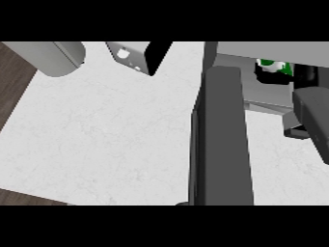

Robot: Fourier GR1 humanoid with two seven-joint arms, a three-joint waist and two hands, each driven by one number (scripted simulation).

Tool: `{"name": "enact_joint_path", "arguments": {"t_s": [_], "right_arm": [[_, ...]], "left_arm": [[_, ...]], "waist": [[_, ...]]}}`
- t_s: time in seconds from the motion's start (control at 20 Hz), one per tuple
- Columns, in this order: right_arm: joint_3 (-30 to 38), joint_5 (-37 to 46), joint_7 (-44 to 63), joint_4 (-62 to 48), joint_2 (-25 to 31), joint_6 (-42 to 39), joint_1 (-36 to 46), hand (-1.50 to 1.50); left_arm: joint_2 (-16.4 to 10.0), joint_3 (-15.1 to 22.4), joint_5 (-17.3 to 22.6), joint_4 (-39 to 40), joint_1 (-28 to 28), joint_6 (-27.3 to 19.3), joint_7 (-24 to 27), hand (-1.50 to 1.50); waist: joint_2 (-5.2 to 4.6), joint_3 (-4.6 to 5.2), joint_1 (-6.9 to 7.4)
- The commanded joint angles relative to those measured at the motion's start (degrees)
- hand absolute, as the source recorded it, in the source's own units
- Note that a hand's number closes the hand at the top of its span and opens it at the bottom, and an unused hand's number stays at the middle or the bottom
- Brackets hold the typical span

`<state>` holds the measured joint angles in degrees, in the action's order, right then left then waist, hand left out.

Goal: Pick up the milk, place it into the microwave and close the microwave

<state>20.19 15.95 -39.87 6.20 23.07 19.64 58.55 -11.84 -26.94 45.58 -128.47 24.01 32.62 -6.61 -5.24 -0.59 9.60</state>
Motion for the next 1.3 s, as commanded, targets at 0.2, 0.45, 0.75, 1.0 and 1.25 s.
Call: {"name": "enact_joint_path", "arguments": {"t_s": [0.2, 0.45, 0.75, 1.0, 1.25], "right_arm": [[0.52, -0.09, 1.63, -0.66, 1.38, 0.76, 1.31, 1.50], [0.63, -0.03, 0.66, -0.59, 1.75, 0.58, 1.08, 1.50], [1.09, -0.26, 0.71, -0.64, 3.06, 0.39, 1.31, 1.50], [2.60, -1.65, 1.43, -0.42, 2.45, 1.35, 2.39, -1.50], [1.13, -0.70, 1.20, -1.43, -2.14, -6.68, 5.11, -1.50]], "left_arm": [[-1.03, -0.11, -0.27, 1.39, -1.80, 0.39, 0.06, -1.50], [-1.79, -1.30, -1.93, 2.37, -2.72, -0.37, -0.05, -1.50], [-2.49, -0.93, -3.03, 2.21, -3.61, -0.18, -0.41, -1.50], [-2.44, -0.05, -3.09, 3.54, -3.98, 0.78, -0.33, -1.50], [-2.43, 0.28, -4.41, 4.66, -5.24, 0.56, -0.21, -1.50]], "waist": [[-0.66, -0.01, 1.76], [-0.82, -0.08, 1.85], [-1.11, -0.20, 2.03], [-1.00, -0.22, 2.47], [-0.46, 0.08, 2.89]]}}
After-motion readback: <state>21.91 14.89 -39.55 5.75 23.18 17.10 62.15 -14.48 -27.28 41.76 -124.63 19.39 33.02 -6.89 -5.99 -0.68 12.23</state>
